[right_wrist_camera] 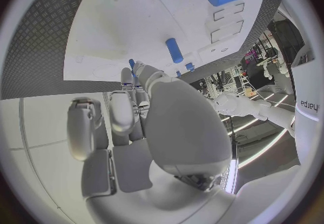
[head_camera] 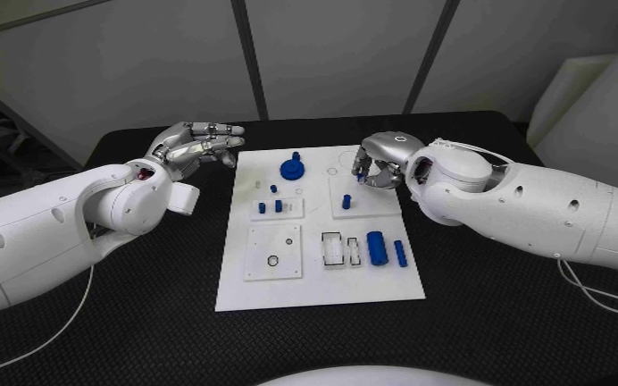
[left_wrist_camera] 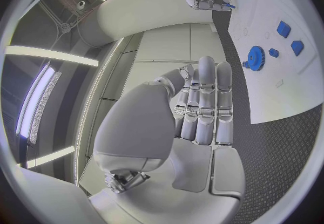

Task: Assemble the parts on the task board

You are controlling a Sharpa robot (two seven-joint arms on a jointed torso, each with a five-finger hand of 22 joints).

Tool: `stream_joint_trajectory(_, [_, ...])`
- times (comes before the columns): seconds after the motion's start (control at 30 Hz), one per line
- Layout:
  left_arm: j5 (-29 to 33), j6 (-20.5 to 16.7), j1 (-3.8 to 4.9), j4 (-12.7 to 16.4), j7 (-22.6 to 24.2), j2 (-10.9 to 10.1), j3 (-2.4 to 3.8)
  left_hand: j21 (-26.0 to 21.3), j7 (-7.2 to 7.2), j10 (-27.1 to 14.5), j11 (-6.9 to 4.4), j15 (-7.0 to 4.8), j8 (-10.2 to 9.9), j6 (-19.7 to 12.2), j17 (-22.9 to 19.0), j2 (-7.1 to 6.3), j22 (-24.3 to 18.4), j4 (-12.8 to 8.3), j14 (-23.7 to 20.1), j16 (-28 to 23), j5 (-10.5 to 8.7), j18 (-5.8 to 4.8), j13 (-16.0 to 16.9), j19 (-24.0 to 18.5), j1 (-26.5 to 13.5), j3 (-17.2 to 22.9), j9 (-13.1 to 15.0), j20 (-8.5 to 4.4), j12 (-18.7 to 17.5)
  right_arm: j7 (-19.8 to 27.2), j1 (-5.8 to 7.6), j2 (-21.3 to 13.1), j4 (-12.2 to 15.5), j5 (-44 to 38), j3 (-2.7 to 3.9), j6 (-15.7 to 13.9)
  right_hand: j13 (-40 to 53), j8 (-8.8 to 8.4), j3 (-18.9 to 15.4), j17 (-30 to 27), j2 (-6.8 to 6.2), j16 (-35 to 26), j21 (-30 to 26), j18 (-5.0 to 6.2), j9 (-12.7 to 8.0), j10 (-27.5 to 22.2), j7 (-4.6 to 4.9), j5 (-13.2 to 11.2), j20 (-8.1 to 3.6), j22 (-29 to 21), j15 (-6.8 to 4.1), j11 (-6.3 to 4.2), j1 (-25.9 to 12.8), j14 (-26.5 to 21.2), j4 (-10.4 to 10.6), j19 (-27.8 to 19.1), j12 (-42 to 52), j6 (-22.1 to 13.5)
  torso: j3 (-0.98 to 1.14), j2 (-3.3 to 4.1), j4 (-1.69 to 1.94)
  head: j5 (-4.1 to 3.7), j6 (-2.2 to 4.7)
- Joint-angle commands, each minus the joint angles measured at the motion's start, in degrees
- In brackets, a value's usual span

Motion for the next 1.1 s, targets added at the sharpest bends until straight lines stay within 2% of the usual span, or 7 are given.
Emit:
stream_joint_trajectory(0.03, [-0.3, 0.4, 0.07, 0.0, 1.6, -0.1, 0.06, 0.1, 0.29, -0.3, 0.06, 0.14, -0.2, 0.0, 0.0, 0.11, 0.1, -0.3, -0.2, -0.2, 0.21, 0.2, -0.1, -0.5, -0.5, -0.1, -0.1, -0.04, -0.2, 0.0, 0.13, -0.6, 1.3, 0.9, 0.06, -4.4, -0.1, 0.12, -0.1, -0.1, 0.0, -0.2, 0.5, -0.54, -0.1, 0.4, -0.11, 0.4, -0.4, 11.0, -0.44, 0.16, -0.8, 1.1, -0.3, 3.5, -0.2, 0.4, -0.02, -0.05, -0.11, 0.16, 0.11])
stream_joint_trajectory(0.23, [-0.3, 0.3, 0.07, -0.1, 1.7, -0.2, 0.06, 0.1, 0.29, -0.3, 0.07, 0.15, -0.3, 0.0, -0.1, 0.13, 0.1, -0.3, -0.2, -0.3, 0.33, 0.21, -0.1, -0.5, -0.6, 0.0, -0.1, -0.03, -0.2, 0.3, 0.15, -1.9, 4.3, 1.9, 0.2, -6.0, -0.2, 0.07, -0.2, -0.1, -0.08, -0.2, 0.6, -0.58, -0.1, 0.4, -0.12, 0.4, -0.41, 11.1, -0.44, 0.16, -1.0, 1.1, -0.3, 3.6, -0.3, 0.4, -0.01, -0.02, -0.09, 0.31, 0.17])
stream_joint_trajectory(0.47, [-0.3, 0.3, 0.08, -0.1, 1.7, 0.0, 0.06, 0.1, 0.3, -0.3, 0.07, 0.15, -0.3, 0.0, -0.1, 0.14, 0.1, -0.4, -0.2, -0.3, 0.44, 0.21, -0.1, -0.6, -0.6, 0.0, -0.1, -0.02, -0.2, 1.9, 0.17, -2.5, 10.0, 3.1, 0.56, -8.7, -0.3, 0.01, 0.0, 0.0, -0.13, 0.0, 1.3, -0.79, 0.0, 0.5, -0.18, 0.6, -0.46, 11.9, -0.49, 0.08, -0.8, 1.2, -0.7, 4.1, -0.4, 0.5, -0.09, 0.16, 0.14, 0.67, 0.44])
stream_joint_trajectory(0.67, [-0.3, 0.3, 0.08, -0.1, 1.9, 0.4, 0.06, 0.1, 0.3, -0.3, 0.07, 0.15, -0.3, 0.0, -0.1, 0.14, 0.1, -0.4, -0.2, -0.4, 0.47, 0.22, -0.1, -0.6, -0.7, 0.0, -0.1, -0.02, -0.2, 3.6, 0.15, -0.4, 12.2, 4.6, 0.59, -9.7, -0.5, -0.1, 0.2, 0.0, -0.14, 0.0, 1.8, -0.92, 0.0, 0.5, -0.15, 0.8, -0.49, 12.3, -0.52, 0.09, -0.7, 1.2, -1.1, 4.4, -0.5, 0.5, -0.08, 0.19, 0.27, 1.53, 0.21])
stream_joint_trajectory(0.8, [-0.3, 0.3, 0.08, 0.0, 2.0, 0.7, 0.06, 0.1, 0.3, -0.3, 0.07, 0.15, -0.3, 0.0, -0.1, 0.14, 0.1, -0.4, -0.2, -0.4, 0.47, 0.22, -0.1, -0.6, -0.7, 0.0, -0.1, -0.02, -0.2, 4.7, 0.04, 1.7, 12.3, 5.2, 0.49, -9.9, -0.5, -0.14, 0.3, -0.1, -0.1, 0.0, 1.8, -0.93, 0.0, 0.6, -0.13, 1.0, -0.51, 12.3, -0.52, 0.1, -0.7, 1.2, -1.2, 4.4, -0.5, 0.5, -0.14, 0.22, 0.18, 2.59, -0.21])
stream_joint_trajectory(0.9, [-0.3, 0.3, 0.08, 0.0, 2.2, 0.9, 0.06, 0.1, 0.31, -0.4, 0.08, 0.15, -0.3, 0.0, -0.2, 0.21, 0.1, -0.4, -0.1, -0.4, 0.62, 0.22, -0.1, -0.6, -0.7, 0.0, -0.1, -0.01, -0.2, 5.6, -0.99, 3.3, 11.7, 5.5, 0.36, -10.1, -0.6, -0.18, 0.4, -0.1, -0.04, 0.0, 1.8, -0.92, 0.0, 0.6, -0.12, 1.1, -0.52, 12.3, -0.53, 0.1, -0.7, 1.2, -1.3, 4.4, -0.5, 0.6, -0.15, 0.19, 0.06, 3.42, -0.12])
stream_joint_trajectory(1.1, [-0.3, 0.2, 0.05, 0.5, 2.3, 1.0, 0.05, 0.1, 0.31, -0.4, 0.08, 0.15, -0.3, 0.0, -0.2, 0.21, 0.1, -0.4, -0.1, -0.4, 0.62, 0.22, -0.1, -0.6, -0.7, 0.0, -0.1, -0.01, -0.2, 6.6, -4.19, 5.6, 10.4, 5.8, 0.24, -9.5, -0.7, -0.23, 0.5, -0.3, 0.0, -0.1, 1.6, -0.88, 0.0, 0.6, -0.09, 1.2, -0.52, 12.2, -0.52, 0.12, -0.7, 1.2, -1.4, 4.3, -0.6, 0.5, -0.04, 0.18, 0.15, 4.16, -0.62])
